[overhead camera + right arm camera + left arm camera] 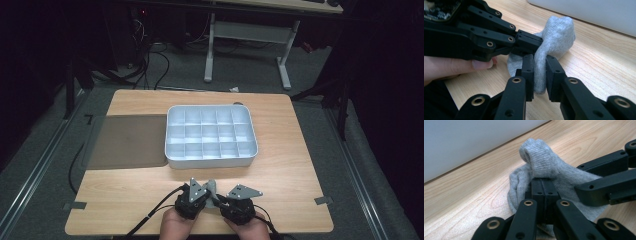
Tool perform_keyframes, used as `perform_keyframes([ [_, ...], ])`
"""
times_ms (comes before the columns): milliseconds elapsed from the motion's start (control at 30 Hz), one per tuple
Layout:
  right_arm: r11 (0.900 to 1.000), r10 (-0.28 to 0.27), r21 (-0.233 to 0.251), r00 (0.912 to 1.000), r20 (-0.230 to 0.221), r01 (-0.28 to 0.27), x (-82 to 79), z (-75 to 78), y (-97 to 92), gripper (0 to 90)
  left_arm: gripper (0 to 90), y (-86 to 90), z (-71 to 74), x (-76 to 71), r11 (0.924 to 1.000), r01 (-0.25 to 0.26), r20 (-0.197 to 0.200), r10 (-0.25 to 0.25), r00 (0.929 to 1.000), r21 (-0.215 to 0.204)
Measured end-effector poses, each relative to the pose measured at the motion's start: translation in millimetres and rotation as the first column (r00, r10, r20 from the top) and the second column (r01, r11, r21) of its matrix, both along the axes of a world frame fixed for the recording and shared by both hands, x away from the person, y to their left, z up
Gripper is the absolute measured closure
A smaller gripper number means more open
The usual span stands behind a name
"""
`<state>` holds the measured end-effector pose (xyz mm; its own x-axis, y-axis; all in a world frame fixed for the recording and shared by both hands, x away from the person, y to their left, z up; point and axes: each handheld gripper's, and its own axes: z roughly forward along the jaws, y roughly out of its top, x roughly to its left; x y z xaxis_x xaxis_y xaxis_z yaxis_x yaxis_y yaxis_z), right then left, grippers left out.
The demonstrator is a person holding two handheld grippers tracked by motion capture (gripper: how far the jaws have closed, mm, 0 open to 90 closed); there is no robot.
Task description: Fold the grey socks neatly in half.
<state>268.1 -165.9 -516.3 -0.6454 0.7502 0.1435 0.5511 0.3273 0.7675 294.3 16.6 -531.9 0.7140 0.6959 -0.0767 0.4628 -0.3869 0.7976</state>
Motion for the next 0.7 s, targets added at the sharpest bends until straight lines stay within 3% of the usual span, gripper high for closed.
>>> perform_keyframes([
  [67, 0.9999, -0.003, 0.01, 0.9999, -0.011, 0.003, 1.4, 1.3, -2.5, 71.9, 90.0, 0.6, -0.1, 0.6, 1.0, 0.0, -0.005, 0.0, 1.0, -0.004],
  [100, 0.9989, -0.015, 0.045, 0.9999, -0.006, 0.015, 2.8, 5.3, -9.5, 65.7, 90.0, 0.9, 0.0, 0.9, 1.0, 0.002, -0.009, -0.002, 1.0, -0.006],
  [233, 0.996, -0.051, 0.074, 0.9986, 0.014, 0.05, 4.8, 11.4, -20.4, 63.6, 90.0, 1.3, 0.0, 1.1, 1.0, 0.003, -0.012, -0.003, 0.9999, -0.009],
  [367, 0.9916, -0.121, 0.049, 0.992, 0.036, 0.119, 12.7, 8.0, -32.7, 59.8, 89.9, 1.2, 0.0, 0.9, 1.0, 0.003, -0.011, -0.003, 0.9999, -0.008],
  [433, 0.9906, -0.132, 0.04, 0.9907, 0.034, 0.131, 13.3, 6.8, -32.6, 60.2, 89.9, 1.0, 0.0, 0.7, 1.0, 0.003, -0.008, -0.003, 1.0, -0.007],
  [500, 0.9901, -0.14, 0.001, 0.9889, 0.048, 0.141, 15.1, 3.5, -30.3, 61.8, 89.9, 0.9, 0.0, 0.6, 1.0, 0.004, -0.007, -0.004, 1.0, -0.007],
  [567, 0.9889, -0.147, -0.019, 0.9887, 0.031, 0.147, 16.9, 0.4, -28.1, 65.1, 89.9, 0.9, 0.0, 0.6, 1.0, 0.004, -0.007, -0.004, 1.0, -0.006],
  [700, 0.9879, -0.144, -0.054, 0.9894, 0.015, 0.145, 17.3, -3.9, -24.8, 78.2, 89.9, 0.8, 0.0, 0.5, 1.0, 0.004, -0.006, -0.004, 1.0, -0.006],
])
